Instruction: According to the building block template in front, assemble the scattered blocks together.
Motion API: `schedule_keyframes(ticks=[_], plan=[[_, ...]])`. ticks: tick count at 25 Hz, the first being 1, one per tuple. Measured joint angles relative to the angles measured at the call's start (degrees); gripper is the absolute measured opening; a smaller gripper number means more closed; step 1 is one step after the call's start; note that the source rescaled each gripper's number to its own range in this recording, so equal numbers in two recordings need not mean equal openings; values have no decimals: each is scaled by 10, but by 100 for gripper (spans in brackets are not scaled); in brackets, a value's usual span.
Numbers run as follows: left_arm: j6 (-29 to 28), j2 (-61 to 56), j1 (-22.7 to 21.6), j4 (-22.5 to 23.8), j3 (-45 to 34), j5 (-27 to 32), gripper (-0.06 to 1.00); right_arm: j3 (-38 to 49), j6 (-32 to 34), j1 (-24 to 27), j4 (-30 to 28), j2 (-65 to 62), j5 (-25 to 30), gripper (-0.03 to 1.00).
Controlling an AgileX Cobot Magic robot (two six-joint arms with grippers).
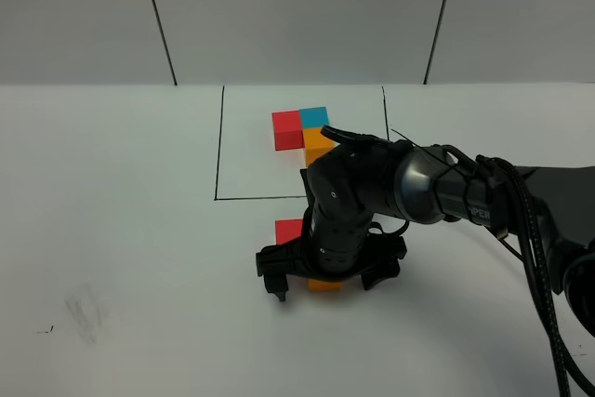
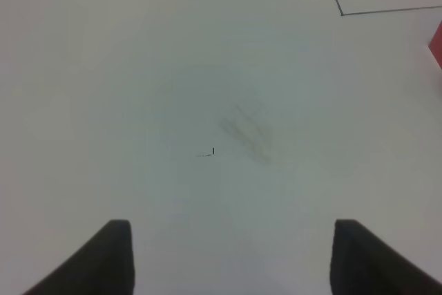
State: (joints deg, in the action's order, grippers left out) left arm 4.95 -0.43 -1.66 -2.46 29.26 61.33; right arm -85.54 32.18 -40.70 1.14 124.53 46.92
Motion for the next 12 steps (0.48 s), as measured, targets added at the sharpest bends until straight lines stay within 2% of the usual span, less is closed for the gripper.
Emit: schedule_keyframes(ticks=[6, 12], plan=[[0, 0, 0, 0, 0, 0, 54, -71, -28, -1, -2, -19, 100, 100], [0, 0, 0, 0, 0, 0, 54, -97, -42, -1, -11, -57, 142, 100]])
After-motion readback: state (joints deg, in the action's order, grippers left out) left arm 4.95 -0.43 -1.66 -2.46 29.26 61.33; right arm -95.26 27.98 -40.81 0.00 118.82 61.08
